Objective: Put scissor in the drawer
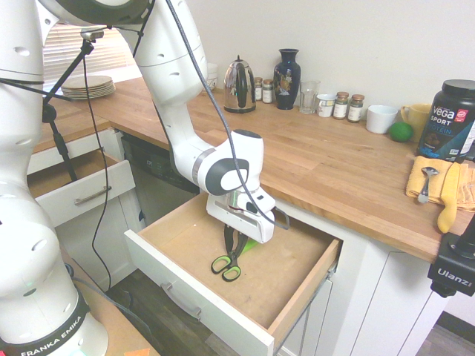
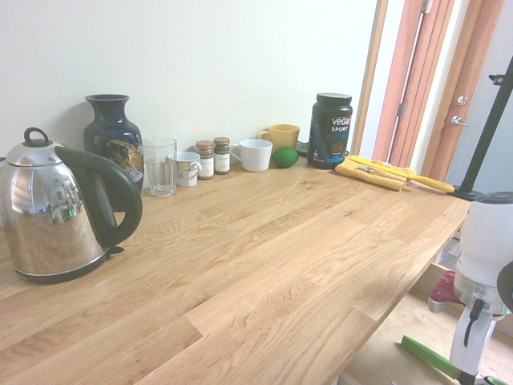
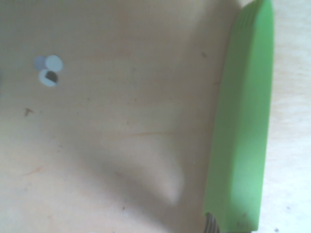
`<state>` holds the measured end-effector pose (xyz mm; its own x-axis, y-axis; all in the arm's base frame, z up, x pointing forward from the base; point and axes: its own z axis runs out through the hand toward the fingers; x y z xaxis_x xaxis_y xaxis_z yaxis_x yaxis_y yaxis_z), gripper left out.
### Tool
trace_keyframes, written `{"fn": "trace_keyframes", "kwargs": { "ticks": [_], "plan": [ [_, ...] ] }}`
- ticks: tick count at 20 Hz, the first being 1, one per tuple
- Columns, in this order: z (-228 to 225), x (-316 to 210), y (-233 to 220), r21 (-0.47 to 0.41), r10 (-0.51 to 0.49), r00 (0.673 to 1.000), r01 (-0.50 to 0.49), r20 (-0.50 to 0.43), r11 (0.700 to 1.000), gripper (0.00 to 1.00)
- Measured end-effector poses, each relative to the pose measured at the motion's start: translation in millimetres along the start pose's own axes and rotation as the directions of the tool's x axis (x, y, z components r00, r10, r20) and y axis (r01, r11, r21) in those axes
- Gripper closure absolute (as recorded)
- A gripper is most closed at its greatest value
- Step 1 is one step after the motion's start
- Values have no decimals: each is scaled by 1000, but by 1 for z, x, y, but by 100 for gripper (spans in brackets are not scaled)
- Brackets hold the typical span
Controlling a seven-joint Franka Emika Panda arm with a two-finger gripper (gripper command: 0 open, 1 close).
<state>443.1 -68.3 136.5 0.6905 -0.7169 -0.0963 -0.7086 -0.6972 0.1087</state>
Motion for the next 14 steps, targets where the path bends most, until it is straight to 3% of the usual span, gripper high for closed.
{"fn": "trace_keyframes", "kwargs": {
  "ticks": [3,4,14],
  "plan": [
    [1,2,0,0,3,1000,-3,1,1000,100],
    [1,2,-1,1,3,1000,-3,0,1000,0],
    [0,2,-1,5,7,1000,-7,-4,1000,0]
  ]
}}
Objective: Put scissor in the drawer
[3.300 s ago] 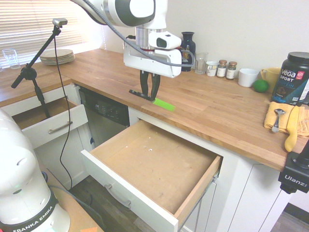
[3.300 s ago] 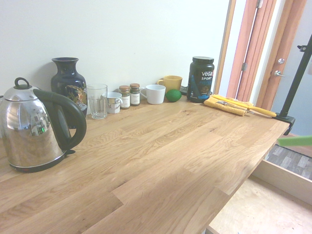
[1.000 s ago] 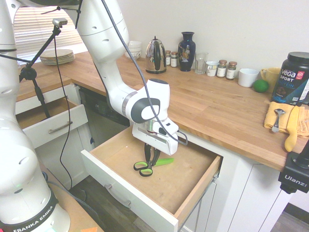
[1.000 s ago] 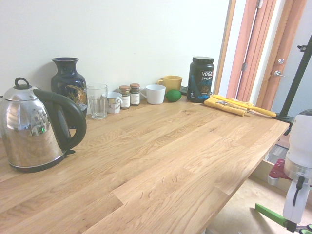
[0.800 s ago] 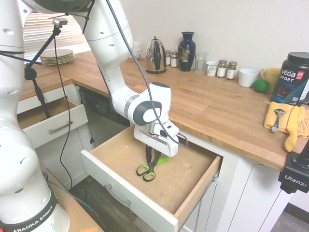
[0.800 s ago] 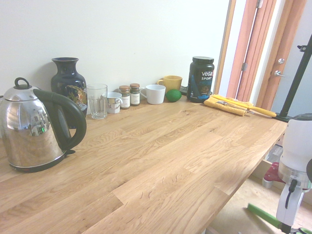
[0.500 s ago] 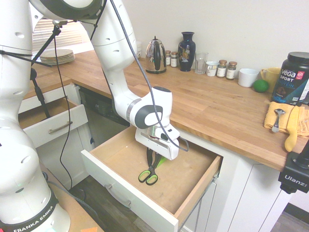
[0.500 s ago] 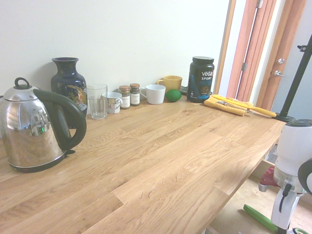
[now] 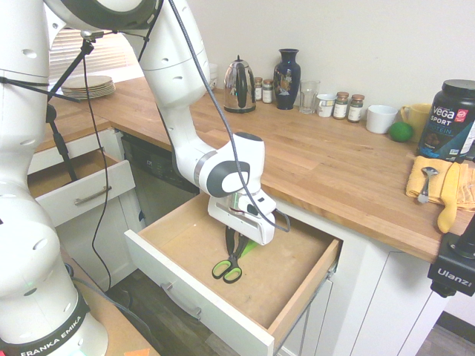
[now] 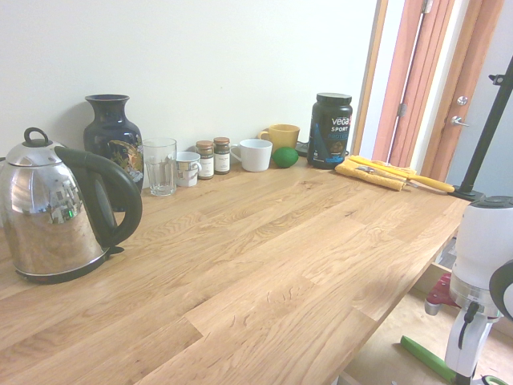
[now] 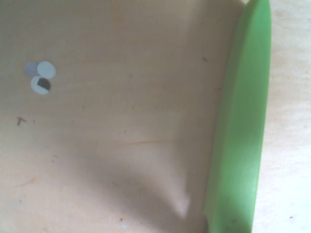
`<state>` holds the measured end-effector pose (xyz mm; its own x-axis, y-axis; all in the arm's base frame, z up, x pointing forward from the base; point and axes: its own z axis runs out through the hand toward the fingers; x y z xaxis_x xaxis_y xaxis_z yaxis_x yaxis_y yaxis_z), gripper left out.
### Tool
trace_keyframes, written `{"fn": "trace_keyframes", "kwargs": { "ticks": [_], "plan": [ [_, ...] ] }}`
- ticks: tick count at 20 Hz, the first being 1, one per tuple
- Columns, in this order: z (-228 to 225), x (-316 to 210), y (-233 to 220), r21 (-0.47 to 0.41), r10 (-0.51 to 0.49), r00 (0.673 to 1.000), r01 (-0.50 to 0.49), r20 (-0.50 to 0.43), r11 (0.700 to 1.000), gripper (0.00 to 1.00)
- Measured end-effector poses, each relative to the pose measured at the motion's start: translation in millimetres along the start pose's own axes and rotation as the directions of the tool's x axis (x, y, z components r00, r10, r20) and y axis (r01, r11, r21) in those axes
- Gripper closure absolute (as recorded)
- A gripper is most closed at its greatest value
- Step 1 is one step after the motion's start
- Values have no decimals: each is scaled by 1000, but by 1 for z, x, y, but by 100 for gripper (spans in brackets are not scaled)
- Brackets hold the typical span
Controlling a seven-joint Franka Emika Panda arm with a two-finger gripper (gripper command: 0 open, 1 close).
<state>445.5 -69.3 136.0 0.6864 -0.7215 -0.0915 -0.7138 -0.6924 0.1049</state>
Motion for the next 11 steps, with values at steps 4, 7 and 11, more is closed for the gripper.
{"fn": "trace_keyframes", "kwargs": {
  "ticks": [4,7,11],
  "plan": [
    [-4,0,0,5,1,1000,-1,-5,1000,0],
    [-8,-1,0,10,0,1000,0,-11,1000,0],
    [-35,-10,3,42,-3,999,5,-38,999,0]
  ]
}}
